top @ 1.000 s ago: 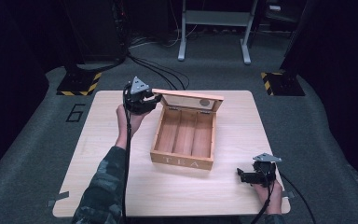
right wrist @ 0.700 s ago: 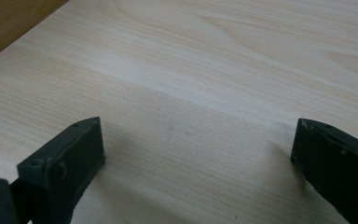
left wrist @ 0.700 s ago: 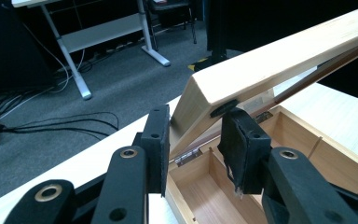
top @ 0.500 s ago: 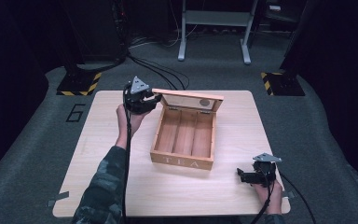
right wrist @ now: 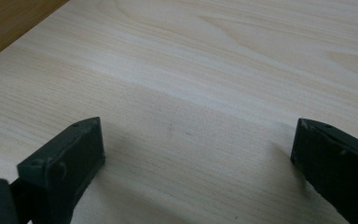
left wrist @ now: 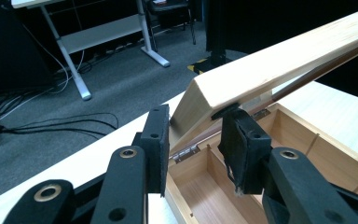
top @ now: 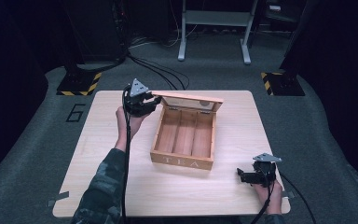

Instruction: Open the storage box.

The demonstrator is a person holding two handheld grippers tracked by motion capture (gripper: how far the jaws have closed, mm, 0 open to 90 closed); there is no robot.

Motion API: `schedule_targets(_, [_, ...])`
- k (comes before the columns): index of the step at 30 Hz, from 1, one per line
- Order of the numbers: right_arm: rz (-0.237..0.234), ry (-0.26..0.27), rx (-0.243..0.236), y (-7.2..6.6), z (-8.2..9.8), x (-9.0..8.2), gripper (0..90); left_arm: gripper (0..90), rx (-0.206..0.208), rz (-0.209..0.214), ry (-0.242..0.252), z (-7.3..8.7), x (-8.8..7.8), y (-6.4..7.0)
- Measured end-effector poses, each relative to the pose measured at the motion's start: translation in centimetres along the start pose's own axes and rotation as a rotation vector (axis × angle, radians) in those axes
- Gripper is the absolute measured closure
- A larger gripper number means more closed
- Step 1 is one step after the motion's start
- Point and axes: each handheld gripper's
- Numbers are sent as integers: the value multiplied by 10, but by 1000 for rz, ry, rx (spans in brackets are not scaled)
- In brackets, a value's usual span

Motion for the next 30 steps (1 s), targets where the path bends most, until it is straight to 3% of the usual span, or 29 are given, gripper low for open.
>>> schedule_targets(16, [2, 2, 0, 0, 0, 0, 20, 615, -2, 17, -2, 24, -12, 7])
schedule_targets(30, [5, 1, 5, -1, 0, 0, 20, 605, -8, 24, 6, 55, -22, 15])
Point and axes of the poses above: each handheld gripper's, and its own axes: x roughly forward along the jaws, z roughly out of its underside, y roughly to its right, and after that the axes turned 9 degrees about -x, right-handed
